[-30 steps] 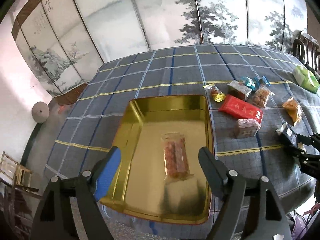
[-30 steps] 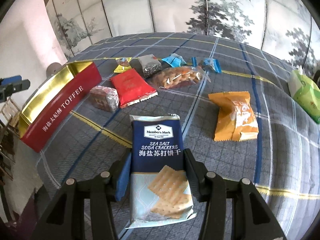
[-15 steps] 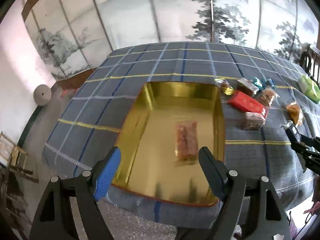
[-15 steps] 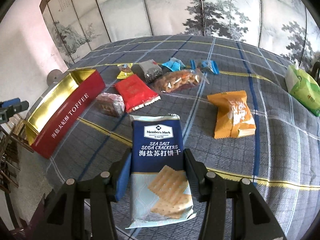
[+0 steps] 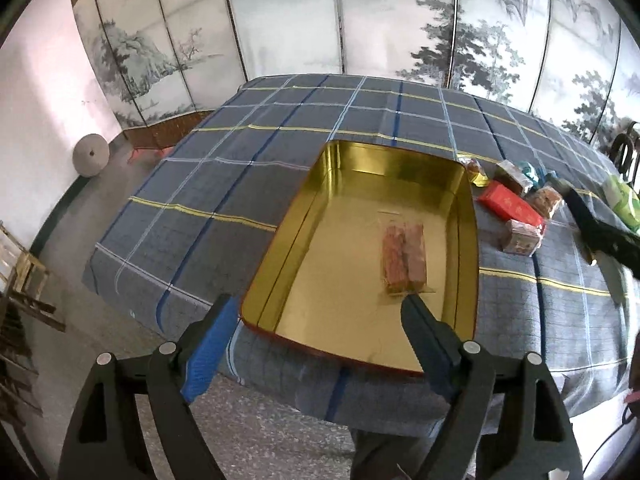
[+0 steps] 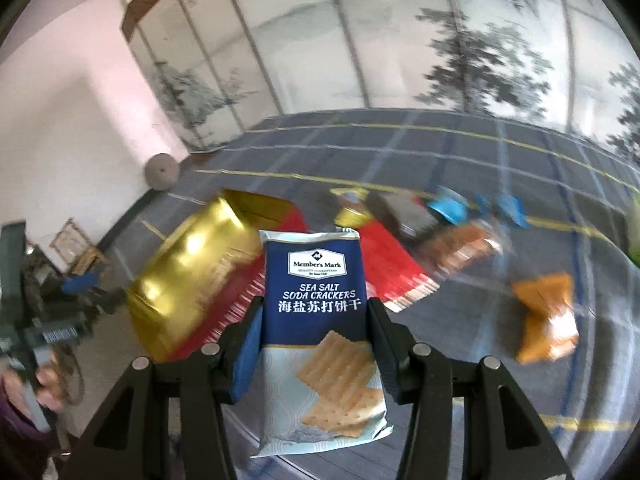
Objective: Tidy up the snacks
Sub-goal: 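Carry the blue cracker pack to the gold tray and release it with the right gripper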
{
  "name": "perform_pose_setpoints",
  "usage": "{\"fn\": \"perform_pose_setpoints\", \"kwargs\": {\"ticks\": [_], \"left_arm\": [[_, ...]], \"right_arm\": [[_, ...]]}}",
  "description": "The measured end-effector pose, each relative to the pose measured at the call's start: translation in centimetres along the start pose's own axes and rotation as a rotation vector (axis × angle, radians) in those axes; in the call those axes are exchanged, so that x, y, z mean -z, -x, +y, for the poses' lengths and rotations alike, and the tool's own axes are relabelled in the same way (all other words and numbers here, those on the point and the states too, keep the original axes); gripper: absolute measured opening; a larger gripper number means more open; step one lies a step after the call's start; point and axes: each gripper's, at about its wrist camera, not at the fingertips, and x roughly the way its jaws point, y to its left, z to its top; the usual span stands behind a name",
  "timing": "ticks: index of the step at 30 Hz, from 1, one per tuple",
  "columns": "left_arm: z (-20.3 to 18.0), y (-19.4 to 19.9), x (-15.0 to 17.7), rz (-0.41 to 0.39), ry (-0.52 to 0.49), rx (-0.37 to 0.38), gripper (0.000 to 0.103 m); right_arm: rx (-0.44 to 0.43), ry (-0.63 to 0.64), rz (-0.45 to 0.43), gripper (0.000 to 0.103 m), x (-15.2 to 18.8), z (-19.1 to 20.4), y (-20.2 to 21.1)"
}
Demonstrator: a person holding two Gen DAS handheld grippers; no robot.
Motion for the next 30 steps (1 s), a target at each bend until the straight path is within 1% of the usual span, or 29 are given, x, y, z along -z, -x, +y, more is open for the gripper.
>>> {"fn": "perform_pose_setpoints", "kwargs": {"ticks": [3,6,8,10,11,13,16,19,21,23,25,30], "left_arm": [[0.1,0.4,0.2,-0.003,-0.009,-0.004,0.082],[0.4,0.6,0.2,0.009,-0.005,0.009,0.083],[0.9,0.6,0.3,0.031,0.006,0.022,0.086],[1.4,0.6,0.3,0.036,0.018,0.016,0.089],[1.7,0.7,0.4,0.034,0.024,0.012,0.091],[2.4,0.8,0.5,0.040,0.045,0.013,0.099],[3.2,1.0,0.7,0.040,0.069,0.031,0.100],[3.7,0.9,0.7,0.041,0.075,0.019,0.102],[3.7,0.7,0.8,0.050,0.065,0.026,0.102],[3.6,0.7,1.0,0.046,0.049,0.013,0.102],[3.5,0.5,1.1,0.050,0.029,0.016,0.102],[3.0,0.3,1.5,0.072,0.002,0.017,0.102]], "right_arm": [[-0.053,0.017,0.014,0.051,-1.8,2.7,-1.7],[-0.102,0.034,0.045,0.051,-3.5,5.3,-4.4],[-0.131,0.022,0.089,0.051,-4.5,6.9,-6.8],[-0.154,-0.005,0.136,0.051,-5.2,8.0,-9.6],[-0.154,-0.015,0.153,0.051,-5.5,8.4,-10.6],[-0.153,-0.046,0.197,0.051,-6.0,9.1,-13.3],[-0.131,-0.085,0.250,0.051,-6.2,9.4,-16.3],[-0.102,-0.084,0.271,0.051,-6.4,10.1,-18.4],[-0.080,-0.079,0.278,0.051,-6.6,10.5,-19.3],[-0.053,-0.057,0.285,0.051,-6.7,11.0,-19.9],[-0.027,-0.047,0.291,0.051,-6.9,11.5,-20.3],[-0.018,-0.052,0.304,0.051,-7.1,12.3,-21.0]]}}
